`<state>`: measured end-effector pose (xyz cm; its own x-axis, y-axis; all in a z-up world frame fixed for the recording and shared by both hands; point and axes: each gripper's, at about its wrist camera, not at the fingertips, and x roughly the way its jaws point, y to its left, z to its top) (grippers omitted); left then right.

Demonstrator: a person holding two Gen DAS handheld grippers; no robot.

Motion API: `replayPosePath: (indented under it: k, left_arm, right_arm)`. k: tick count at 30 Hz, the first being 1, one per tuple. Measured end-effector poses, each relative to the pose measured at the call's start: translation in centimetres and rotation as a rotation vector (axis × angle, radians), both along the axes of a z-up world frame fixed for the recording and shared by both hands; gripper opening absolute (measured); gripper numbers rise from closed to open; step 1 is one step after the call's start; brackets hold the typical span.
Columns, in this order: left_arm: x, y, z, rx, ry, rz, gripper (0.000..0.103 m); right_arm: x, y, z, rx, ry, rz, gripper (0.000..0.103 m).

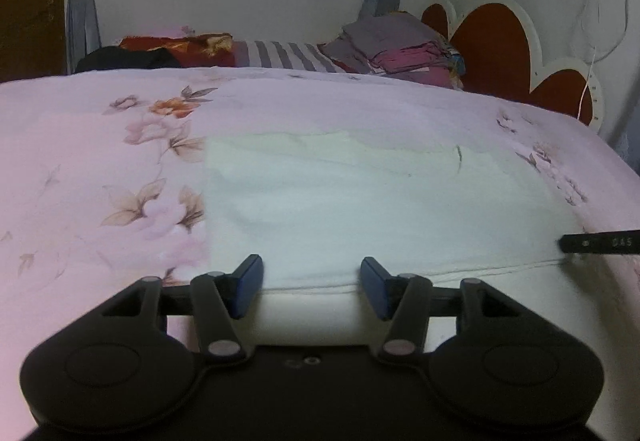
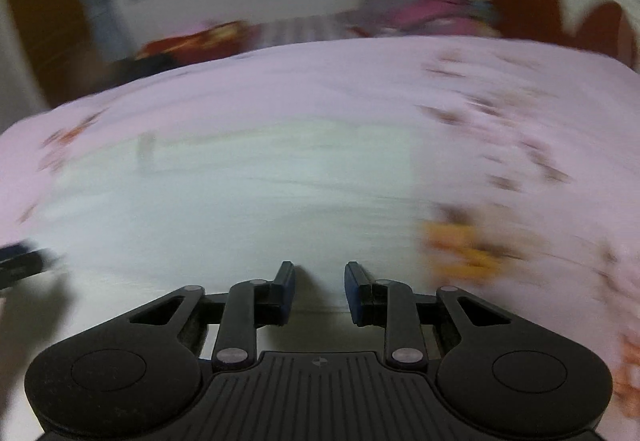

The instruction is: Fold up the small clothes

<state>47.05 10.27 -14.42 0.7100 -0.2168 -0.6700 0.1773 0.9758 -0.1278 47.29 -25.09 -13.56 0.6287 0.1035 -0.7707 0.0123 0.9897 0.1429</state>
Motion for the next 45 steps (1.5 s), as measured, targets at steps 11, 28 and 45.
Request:
replayPosePath:
  k: [11,28,45]
  left_arm:
    - [0.2,0.1,-1.1,0.03,0.064,-0.036,0.053]
    - [-8.3,5.9,0.1,0.043,0.068,-0.015,0.073]
    - [-21.8,6.4,-0.2,-0.113,0.153,0.006,0.047]
  right_arm:
    - [-0.2,-2.9,-0.5,-0.014,0.054,-0.034,0.028]
    - [-11.0,-6.3,3.5,0.15,-0.024,-0.126,0.079]
    - [-22.3,-8.9,2.2,0.329,0.055,-0.062,0.052]
